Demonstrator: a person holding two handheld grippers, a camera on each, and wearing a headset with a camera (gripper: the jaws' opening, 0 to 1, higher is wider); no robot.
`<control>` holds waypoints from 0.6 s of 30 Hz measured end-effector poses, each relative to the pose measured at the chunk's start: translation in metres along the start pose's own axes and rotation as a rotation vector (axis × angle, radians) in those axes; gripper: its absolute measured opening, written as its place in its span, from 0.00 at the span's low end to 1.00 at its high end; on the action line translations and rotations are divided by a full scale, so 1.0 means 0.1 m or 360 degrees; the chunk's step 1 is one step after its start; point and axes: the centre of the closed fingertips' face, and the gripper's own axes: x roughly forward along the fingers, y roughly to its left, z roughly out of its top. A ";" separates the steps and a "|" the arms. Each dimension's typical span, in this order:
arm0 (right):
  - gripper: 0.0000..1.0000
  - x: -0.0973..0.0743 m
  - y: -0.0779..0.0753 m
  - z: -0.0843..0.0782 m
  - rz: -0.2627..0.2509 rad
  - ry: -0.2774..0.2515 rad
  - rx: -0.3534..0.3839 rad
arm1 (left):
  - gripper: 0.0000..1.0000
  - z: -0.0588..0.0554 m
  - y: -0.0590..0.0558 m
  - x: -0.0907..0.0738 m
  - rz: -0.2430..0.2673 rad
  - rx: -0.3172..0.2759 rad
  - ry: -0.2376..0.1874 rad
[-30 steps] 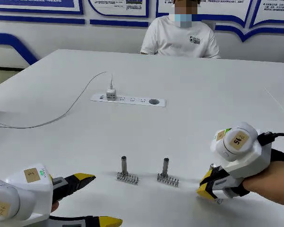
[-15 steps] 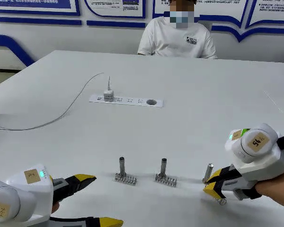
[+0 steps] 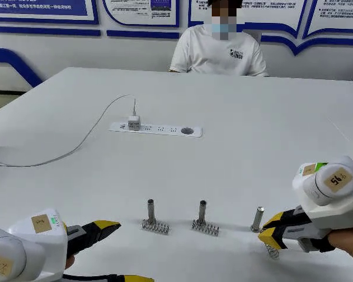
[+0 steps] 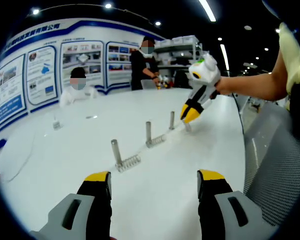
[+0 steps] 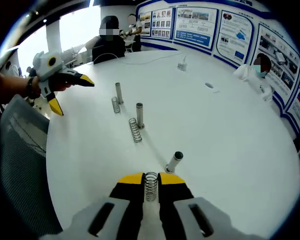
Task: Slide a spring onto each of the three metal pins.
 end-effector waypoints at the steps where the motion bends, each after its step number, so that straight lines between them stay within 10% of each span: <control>1: 0.12 -0.01 -0.01 0.00 -0.0003 -0.0008 0.0007 | 0.71 0.00 0.00 0.00 0.0000 0.0001 0.0001; 18: 0.12 -0.19 -0.05 0.17 -0.0057 -0.0204 0.0091 | 0.71 -0.01 -0.02 0.00 0.0004 -0.0009 -0.0010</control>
